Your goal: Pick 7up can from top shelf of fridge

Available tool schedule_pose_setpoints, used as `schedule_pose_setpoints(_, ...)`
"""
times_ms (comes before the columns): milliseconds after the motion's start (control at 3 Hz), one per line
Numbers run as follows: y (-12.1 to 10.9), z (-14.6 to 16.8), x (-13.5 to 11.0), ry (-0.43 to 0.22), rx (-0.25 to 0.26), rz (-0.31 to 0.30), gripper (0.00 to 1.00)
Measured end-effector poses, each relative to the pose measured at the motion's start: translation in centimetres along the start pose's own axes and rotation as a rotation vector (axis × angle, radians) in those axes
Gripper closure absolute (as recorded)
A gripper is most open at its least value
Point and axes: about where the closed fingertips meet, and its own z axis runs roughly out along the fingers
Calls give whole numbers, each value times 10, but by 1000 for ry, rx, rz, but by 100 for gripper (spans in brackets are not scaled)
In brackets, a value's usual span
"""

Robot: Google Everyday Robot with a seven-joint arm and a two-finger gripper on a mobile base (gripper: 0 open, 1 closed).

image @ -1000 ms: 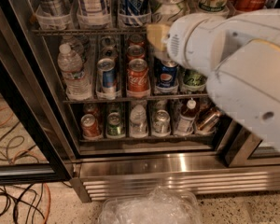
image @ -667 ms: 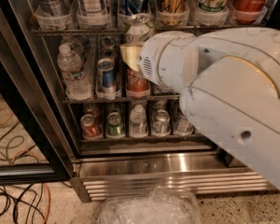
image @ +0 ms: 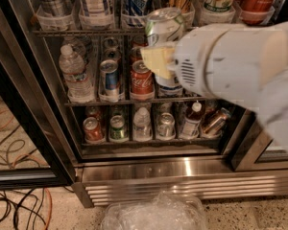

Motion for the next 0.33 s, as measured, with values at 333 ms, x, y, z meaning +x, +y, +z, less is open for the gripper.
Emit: schedule_pose_setpoints(333, -2, -14, 1, 21, -41, 13, 100)
